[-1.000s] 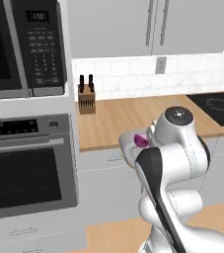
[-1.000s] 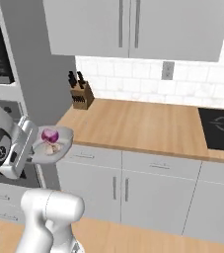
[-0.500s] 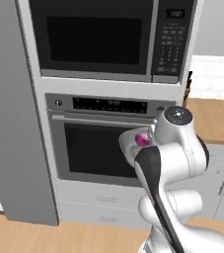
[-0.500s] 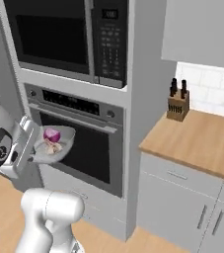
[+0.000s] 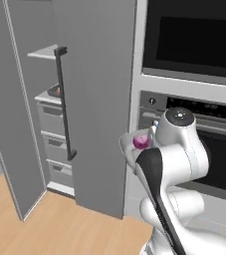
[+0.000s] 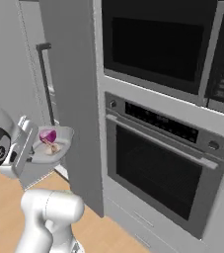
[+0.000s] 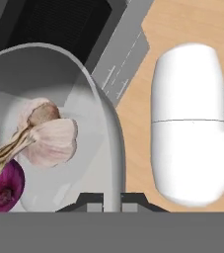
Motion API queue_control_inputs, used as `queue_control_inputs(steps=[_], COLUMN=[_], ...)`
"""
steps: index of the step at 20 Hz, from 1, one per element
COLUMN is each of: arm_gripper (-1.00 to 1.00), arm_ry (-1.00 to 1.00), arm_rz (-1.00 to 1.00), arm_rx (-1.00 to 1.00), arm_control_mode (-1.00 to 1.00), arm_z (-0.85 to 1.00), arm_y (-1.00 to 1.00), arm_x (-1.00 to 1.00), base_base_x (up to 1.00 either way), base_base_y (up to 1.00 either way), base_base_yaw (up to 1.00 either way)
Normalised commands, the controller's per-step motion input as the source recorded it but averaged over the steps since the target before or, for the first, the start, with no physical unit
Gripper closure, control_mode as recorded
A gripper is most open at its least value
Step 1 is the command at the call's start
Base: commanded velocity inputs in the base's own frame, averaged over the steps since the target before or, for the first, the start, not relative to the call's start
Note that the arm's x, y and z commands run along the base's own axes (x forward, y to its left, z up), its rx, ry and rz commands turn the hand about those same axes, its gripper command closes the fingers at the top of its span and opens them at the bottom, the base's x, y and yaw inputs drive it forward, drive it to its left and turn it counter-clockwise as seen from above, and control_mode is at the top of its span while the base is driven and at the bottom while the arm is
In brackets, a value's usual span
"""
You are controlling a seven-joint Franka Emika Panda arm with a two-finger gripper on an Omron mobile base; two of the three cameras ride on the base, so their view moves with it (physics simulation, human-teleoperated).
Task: Take the meat container that has the shrimp and place it on the second highest rack of the freezer. Then take the vegetable container that has the onion and garlic and place it on the highest rack of the freezer.
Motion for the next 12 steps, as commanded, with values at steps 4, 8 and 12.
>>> queue_control_inputs(steps=[4, 8, 12], arm_gripper=[1.00, 1.00, 1.00], arm_ry=[0.00, 0.00, 0.00], arm_rz=[0.00, 0.00, 0.00], arm_rx=[0.00, 0.00, 0.00], arm_control_mode=[1.00, 1.00, 1.00], arm_z=[0.00, 0.00, 0.00], arm_y=[0.00, 0.00, 0.00], arm_x=[0.00, 0.00, 0.00], base_base_x=[0.95, 0.78, 0.72], base_base_y=[1.00, 1.00, 0.99], base_base_yaw=[0.05, -0.04, -0.31])
